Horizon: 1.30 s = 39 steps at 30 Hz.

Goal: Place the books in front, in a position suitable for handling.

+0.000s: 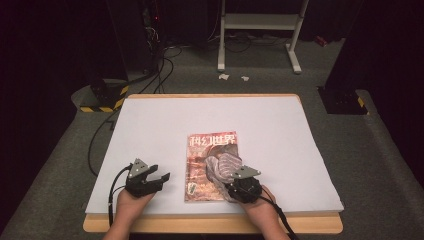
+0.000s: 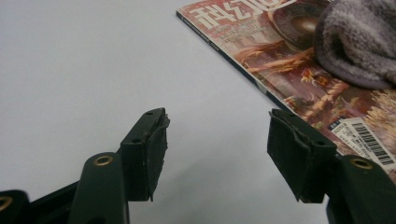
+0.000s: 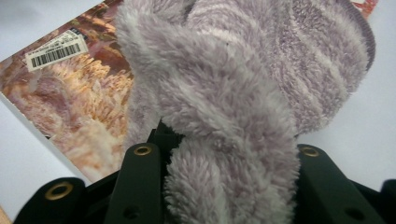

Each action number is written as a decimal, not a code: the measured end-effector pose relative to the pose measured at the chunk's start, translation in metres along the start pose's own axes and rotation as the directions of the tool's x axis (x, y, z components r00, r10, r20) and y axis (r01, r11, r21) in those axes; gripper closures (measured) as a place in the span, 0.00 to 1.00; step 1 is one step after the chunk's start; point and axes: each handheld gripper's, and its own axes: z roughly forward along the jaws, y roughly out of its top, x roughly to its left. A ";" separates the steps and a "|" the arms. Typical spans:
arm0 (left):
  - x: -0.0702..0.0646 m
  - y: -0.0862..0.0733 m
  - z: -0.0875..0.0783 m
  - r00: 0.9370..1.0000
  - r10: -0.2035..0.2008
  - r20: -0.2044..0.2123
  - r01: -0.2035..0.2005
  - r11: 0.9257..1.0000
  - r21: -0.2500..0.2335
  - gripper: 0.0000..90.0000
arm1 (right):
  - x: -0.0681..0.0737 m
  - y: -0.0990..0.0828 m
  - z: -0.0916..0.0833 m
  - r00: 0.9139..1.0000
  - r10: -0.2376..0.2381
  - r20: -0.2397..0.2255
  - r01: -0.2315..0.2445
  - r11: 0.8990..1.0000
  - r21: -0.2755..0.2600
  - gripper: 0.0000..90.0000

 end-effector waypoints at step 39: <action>0.015 -0.001 -0.009 0.999 -0.024 -0.045 0.022 0.999 -0.031 0.39 | -0.004 -0.006 -0.008 0.996 0.030 0.081 -0.030 1.000 0.009 0.68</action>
